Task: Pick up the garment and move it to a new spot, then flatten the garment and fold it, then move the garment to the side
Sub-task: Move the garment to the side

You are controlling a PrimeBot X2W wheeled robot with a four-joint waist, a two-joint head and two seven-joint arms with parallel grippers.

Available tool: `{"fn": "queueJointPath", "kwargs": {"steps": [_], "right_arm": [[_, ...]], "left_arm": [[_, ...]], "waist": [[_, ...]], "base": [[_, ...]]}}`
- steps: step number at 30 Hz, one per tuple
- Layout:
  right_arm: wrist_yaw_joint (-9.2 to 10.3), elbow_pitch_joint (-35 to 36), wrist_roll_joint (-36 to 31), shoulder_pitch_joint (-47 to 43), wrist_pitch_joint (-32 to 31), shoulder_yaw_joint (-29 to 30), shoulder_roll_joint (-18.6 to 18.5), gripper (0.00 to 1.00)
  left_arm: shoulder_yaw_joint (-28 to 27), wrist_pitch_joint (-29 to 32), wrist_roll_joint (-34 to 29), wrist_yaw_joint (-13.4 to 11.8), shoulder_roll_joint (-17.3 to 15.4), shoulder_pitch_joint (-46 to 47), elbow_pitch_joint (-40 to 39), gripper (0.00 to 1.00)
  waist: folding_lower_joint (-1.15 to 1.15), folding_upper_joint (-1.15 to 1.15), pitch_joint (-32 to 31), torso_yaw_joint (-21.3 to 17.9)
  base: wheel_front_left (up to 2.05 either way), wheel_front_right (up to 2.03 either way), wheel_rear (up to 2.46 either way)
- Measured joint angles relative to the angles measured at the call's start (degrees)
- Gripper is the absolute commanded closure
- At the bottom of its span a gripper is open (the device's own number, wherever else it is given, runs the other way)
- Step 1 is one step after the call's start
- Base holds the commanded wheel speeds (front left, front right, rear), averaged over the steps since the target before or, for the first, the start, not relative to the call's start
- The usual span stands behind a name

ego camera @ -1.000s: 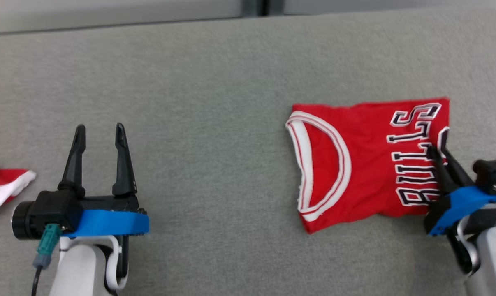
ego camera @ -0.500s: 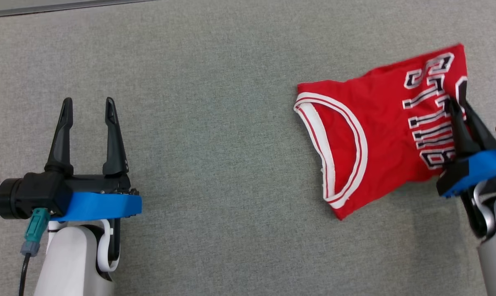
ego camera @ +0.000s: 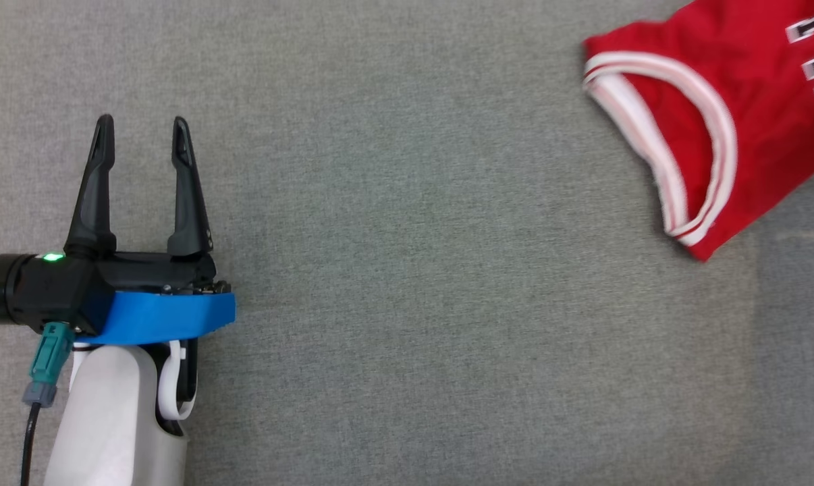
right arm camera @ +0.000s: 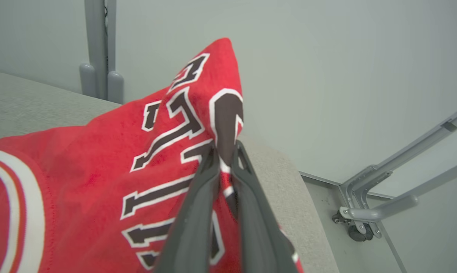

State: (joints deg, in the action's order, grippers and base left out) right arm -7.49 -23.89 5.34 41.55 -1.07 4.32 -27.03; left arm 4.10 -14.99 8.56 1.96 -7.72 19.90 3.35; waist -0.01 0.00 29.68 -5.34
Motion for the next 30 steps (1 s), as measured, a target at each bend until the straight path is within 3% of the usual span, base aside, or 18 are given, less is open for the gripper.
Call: {"fn": "queueJointPath", "kwargs": {"steps": [9, 18, 20, 21, 30], "right_arm": [[0.0, -7.19, -0.85, 4.04, -2.22, 5.7, -9.69, 1.0], [-0.01, -12.67, -2.61, 6.57, -2.9, 9.15, -11.76, 1.0], [0.0, -13.07, -3.23, 7.08, -2.9, 9.02, -11.25, 0.24], [-0.01, -13.17, -3.67, 7.21, -2.89, 9.07, -10.77, 0.0], [0.0, -12.44, -7.1, 6.77, -0.09, 10.55, -7.42, 0.0]], "left_arm": [[0.85, 0.02, -0.01, -0.01, 0.08, 2.48, -1.65, 0.0], [1.55, 0.01, 0.0, -0.37, 0.12, 3.68, -1.81, 0.0], [1.57, 0.01, 0.0, -0.42, 0.05, 3.67, -1.64, 0.0], [1.57, 0.01, 0.0, -0.44, 0.05, 3.66, -1.57, 0.0], [1.56, 0.0, 0.56, -0.76, 0.15, 2.21, 0.46, 0.0]], "waist": [[0.0, 0.0, 4.54, 2.29], [0.0, 0.0, 6.59, 3.81], [0.0, 0.0, 6.5, 3.86], [0.0, 0.0, 6.38, 3.86], [0.0, 0.0, 2.54, 4.22]], "base": [[0.0, 0.0, 0.0], [0.0, 0.0, 0.0], [0.0, 0.0, 0.0], [0.0, 0.0, 0.0], [0.0, 0.0, 0.0]]}}
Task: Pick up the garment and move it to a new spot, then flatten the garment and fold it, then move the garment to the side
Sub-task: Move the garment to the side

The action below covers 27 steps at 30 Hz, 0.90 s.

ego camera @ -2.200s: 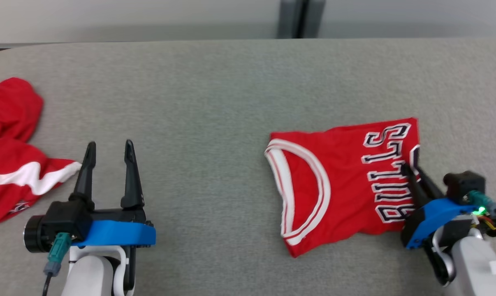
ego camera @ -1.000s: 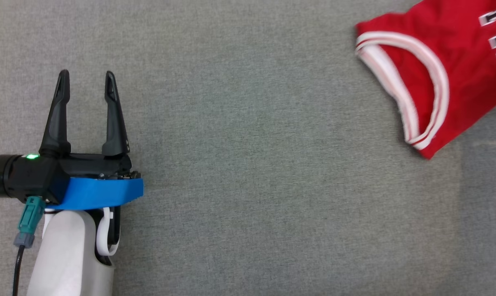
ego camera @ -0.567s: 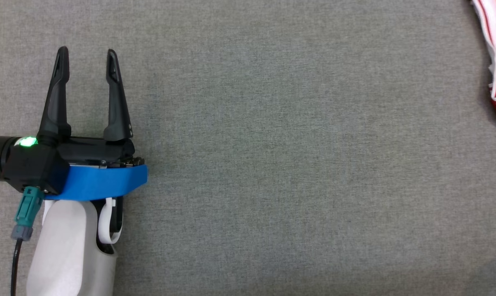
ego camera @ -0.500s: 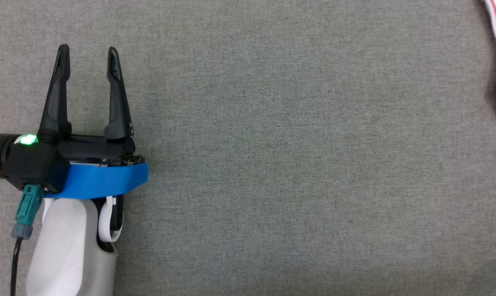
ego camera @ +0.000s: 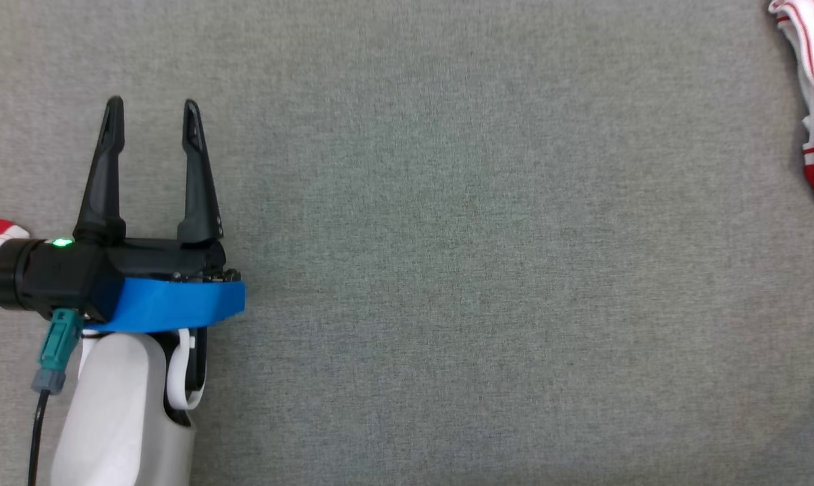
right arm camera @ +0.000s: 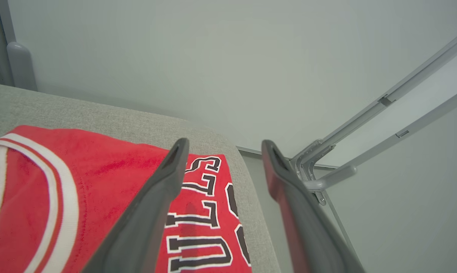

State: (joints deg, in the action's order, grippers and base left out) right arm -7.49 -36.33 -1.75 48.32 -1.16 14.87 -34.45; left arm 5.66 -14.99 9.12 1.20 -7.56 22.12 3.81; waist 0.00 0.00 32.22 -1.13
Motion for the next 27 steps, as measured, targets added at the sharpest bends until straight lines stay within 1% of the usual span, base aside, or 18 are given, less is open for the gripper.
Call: {"fn": "queueJointPath", "kwargs": {"steps": [4, 12, 21, 27], "right_arm": [[0.0, 2.04, -0.01, -0.71, 2.78, -1.72, 2.41, 0.0], [0.0, 5.98, 2.16, -4.24, 7.09, -7.87, 10.33, 0.0], [0.0, 10.48, 5.39, -12.98, 9.84, -14.73, 18.09, 0.0], [0.0, 14.55, 7.57, -20.13, 10.55, -15.96, 21.93, 0.0]], "left_arm": [[-0.27, 0.0, 0.34, -0.18, 0.0, -1.74, 0.79, 0.0], [-1.63, 0.0, 0.91, -0.92, -0.11, -6.61, 2.34, 0.0], [-2.8, 0.0, 1.93, -1.7, 0.27, -12.74, 3.83, 0.0], [-3.01, 0.0, 2.45, -1.93, 0.58, -14.98, 4.74, 0.0]], "waist": [[0.01, 0.0, -3.02, 0.22], [0.01, 0.0, -9.91, 0.64], [0.02, 0.0, -16.69, 0.84], [0.02, 0.0, -20.08, 0.83]], "base": [[0.0, 0.0, 0.0], [0.0, 0.0, 0.0], [0.0, 0.0, 0.0], [0.0, 0.0, 0.0]]}}
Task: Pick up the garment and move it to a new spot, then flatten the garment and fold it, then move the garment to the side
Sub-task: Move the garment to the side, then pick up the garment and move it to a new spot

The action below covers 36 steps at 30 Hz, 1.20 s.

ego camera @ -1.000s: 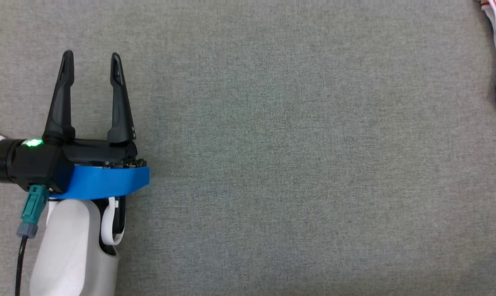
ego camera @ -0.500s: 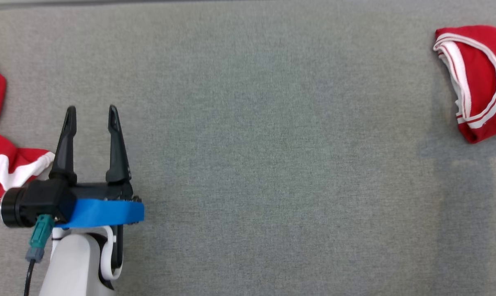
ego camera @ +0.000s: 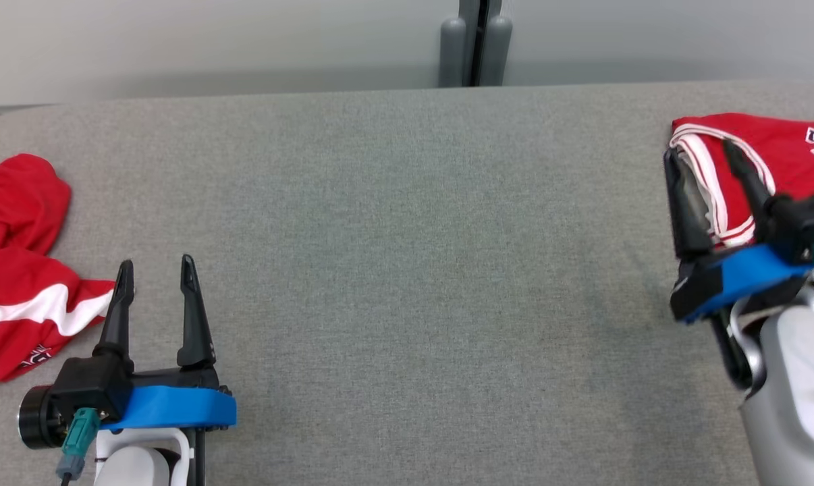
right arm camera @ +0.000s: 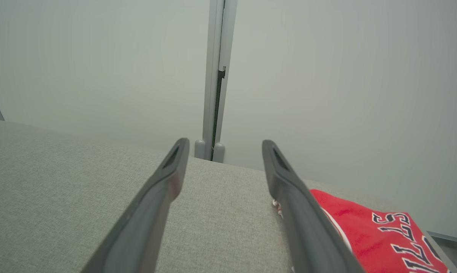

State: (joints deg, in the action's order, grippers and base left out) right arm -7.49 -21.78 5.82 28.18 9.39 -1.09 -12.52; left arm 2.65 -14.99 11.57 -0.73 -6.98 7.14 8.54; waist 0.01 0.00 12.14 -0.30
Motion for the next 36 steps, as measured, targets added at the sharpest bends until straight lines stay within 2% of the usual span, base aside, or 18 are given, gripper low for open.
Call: {"fn": "queueJointPath", "kwargs": {"steps": [6, 11, 19, 36], "right_arm": [[0.0, 5.3, 0.85, -8.83, -0.25, 0.78, 3.03, 0.0], [0.0, 12.41, 0.59, -17.45, -2.22, 3.2, 6.12, 0.0], [0.01, 19.56, 0.22, -25.53, -4.77, 6.21, 8.79, 0.0], [0.01, 21.59, -0.07, -27.52, -5.97, 6.91, 9.51, 0.0]], "left_arm": [[0.03, 0.0, 0.3, -0.3, 0.32, -1.72, 0.76, 0.0], [0.33, -0.01, 0.56, -0.31, 0.51, -3.24, 1.69, 0.0], [0.87, 0.29, 1.04, -0.43, 0.3, -4.92, 2.53, 0.0], [1.68, 1.12, 1.53, -0.99, -0.33, -5.58, 2.27, 0.0]], "waist": [[0.0, 0.0, -2.77, -0.19], [0.0, 0.0, -4.98, -0.3], [-0.01, 0.0, -6.86, 0.23], [-0.01, 0.0, -6.82, 1.33]], "base": [[0.0, 0.0, 0.0], [0.0, 0.0, 0.0], [0.0, 0.0, 0.0], [0.0, 0.0, 0.0]]}}
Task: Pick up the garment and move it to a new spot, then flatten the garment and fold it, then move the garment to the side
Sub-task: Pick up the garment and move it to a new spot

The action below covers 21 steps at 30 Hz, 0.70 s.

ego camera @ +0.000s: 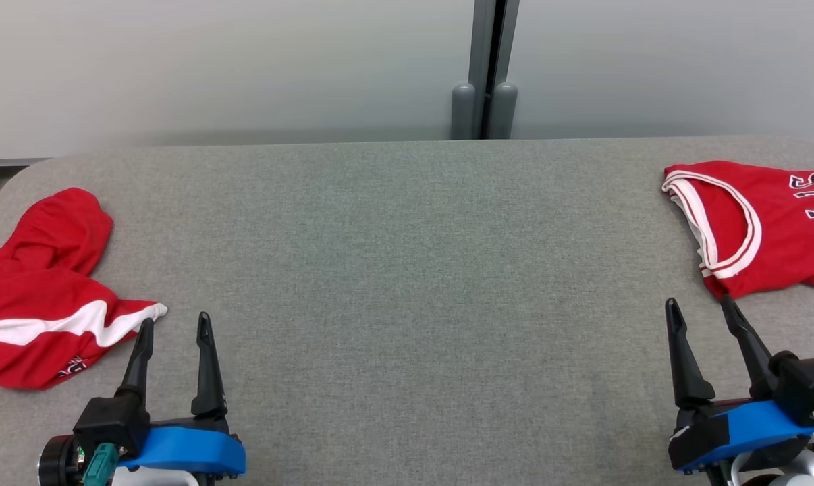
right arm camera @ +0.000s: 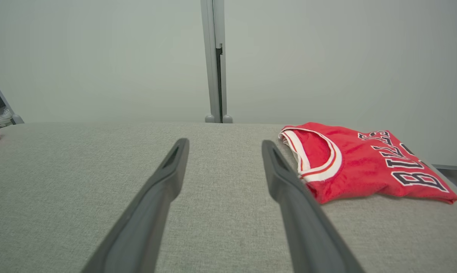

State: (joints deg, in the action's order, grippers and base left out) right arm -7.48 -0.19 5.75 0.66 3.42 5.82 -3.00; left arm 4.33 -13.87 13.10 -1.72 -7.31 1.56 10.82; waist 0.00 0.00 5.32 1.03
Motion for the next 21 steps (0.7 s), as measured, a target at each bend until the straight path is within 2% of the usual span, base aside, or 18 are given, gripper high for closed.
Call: {"fn": "queueJointPath", "kwargs": {"steps": [10, 21], "right_arm": [[0.0, -0.1, 0.3, 0.14, 0.01, -0.7, 0.07, 0.0], [0.0, -0.84, -0.16, 0.38, -0.66, -1.41, 0.09, 0.0]], "left_arm": [[-0.04, 0.18, 0.43, -0.49, -0.55, 0.97, -0.18, 0.0], [-0.66, 0.1, 1.24, -1.29, -1.14, 1.12, 0.3, 0.0]], "waist": [[0.0, 0.0, 0.67, 3.23], [-0.01, 0.0, 0.45, 12.82]], "base": [[0.0, 0.0, 0.0], [0.0, 0.0, 0.0]]}}
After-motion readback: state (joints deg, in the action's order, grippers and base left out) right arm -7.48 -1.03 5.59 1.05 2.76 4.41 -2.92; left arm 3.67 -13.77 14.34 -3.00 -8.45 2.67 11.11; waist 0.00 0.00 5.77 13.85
